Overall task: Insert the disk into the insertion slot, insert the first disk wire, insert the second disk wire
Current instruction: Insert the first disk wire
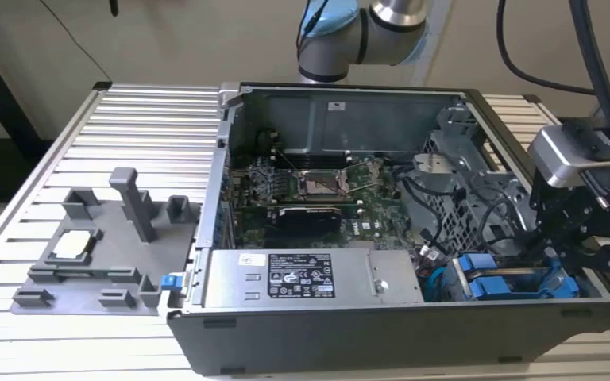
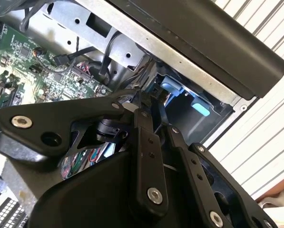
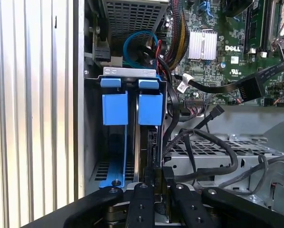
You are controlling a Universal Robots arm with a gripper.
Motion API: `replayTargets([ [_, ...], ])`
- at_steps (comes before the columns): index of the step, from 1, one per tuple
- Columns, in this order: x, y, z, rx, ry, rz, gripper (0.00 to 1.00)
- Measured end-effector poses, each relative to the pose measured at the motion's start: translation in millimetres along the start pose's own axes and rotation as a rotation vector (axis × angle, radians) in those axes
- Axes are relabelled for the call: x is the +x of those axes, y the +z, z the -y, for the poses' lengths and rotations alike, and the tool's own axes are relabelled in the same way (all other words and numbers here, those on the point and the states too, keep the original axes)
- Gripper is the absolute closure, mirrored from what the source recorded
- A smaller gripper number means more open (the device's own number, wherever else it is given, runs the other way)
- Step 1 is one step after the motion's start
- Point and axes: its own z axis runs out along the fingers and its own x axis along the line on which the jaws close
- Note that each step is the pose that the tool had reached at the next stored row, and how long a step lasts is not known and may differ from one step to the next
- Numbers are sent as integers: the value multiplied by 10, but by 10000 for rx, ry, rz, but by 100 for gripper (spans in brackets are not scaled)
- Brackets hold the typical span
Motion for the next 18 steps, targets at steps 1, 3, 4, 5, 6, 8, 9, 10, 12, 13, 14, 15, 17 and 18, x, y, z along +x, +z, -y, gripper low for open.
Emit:
replayTargets([
  [1, 1, 1, 0, 0, 0, -1, 81],
  [3, 4, 4, 0, 0, 0, 0, 81],
  [4, 8, 4, 0, 1, 0, -1, 81],
  [5, 8, 4, 0, 0, 0, -1, 81],
  [6, 8, 4, 0, 0, 0, 0, 81],
  [8, 8, 0, 0, 0, 1, 4, 81],
  [9, 8, -2, 0, 0, 3, 4, 81],
  [10, 7, -5, 0, 0, 4, 4, 81],
  [12, 6, -19, 0, 1, 7, -1, 81],
  [13, 6, -20, 0, 1, 10, 2, 81],
  [14, 6, -20, 0, 2, 14, 2, 81],
  [15, 6, -20, 0, 2, 18, -1, 81],
  [17, 6, -19, 0, 3, 28, -19, 81],
  [18, 7, -18, 0, 4, 35, -26, 81],
])
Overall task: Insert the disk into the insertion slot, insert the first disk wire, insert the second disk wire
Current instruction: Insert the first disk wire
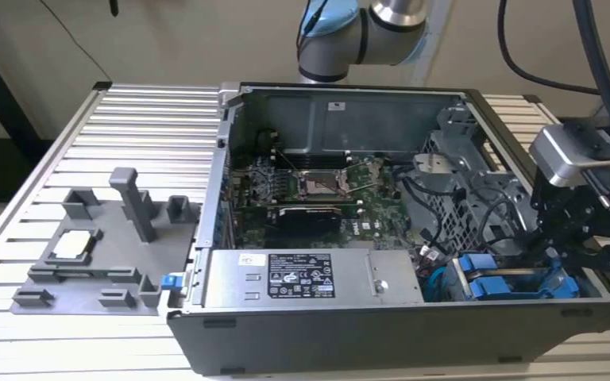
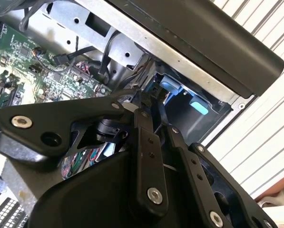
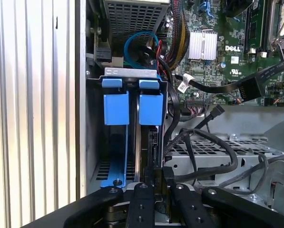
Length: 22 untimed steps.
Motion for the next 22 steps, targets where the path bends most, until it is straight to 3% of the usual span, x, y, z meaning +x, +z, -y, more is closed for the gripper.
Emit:
replayTargets([
  [22, 10, 77, -3, 8, 39, -52, 81],
])
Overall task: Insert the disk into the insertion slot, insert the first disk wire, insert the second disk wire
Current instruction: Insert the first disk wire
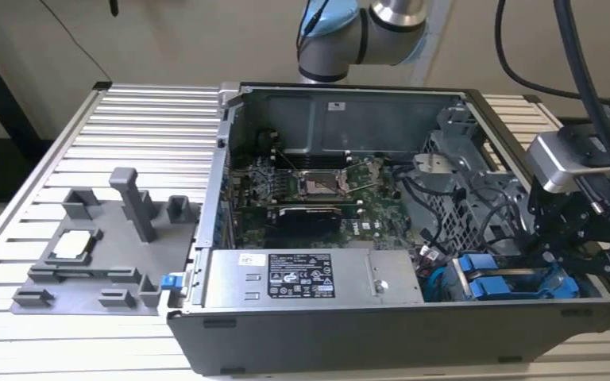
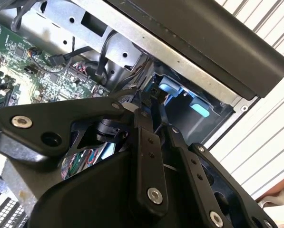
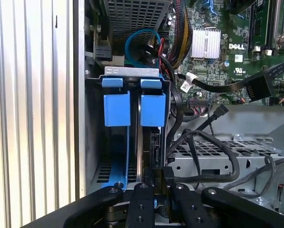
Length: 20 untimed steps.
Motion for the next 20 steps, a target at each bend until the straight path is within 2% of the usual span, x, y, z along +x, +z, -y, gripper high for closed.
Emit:
replayTargets([
  [4, 0, 5, 0, 0, 0, 9, 80],
  [5, 0, 4, 0, 0, 0, 7, 73],
  [8, -2, -21, 1, 0, 0, 4, 73],
  [12, -16, -148, 5, 0, 1, 3, 73],
  [20, -51, -480, 11, 0, 0, 3, 73],
])
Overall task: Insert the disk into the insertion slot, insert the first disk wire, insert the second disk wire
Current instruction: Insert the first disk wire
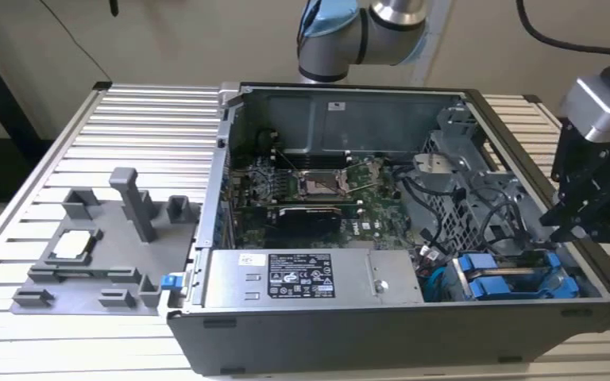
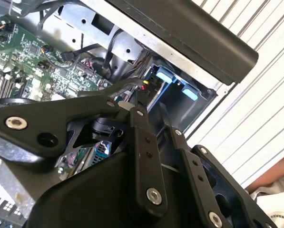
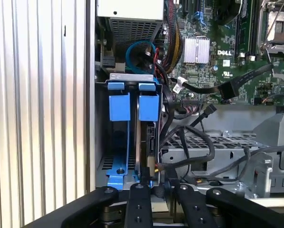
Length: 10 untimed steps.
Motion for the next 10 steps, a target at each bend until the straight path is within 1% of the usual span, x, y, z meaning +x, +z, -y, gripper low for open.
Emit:
replayTargets([
  [2, -9, -83, 2, 0, -1, 1, 73],
  [3, -12, -114, 3, 1, 0, 0, 73],
  [4, -12, -122, 3, 1, 1, 0, 73],
  [10, -13, -124, 3, 1, 0, 0, 73],
])
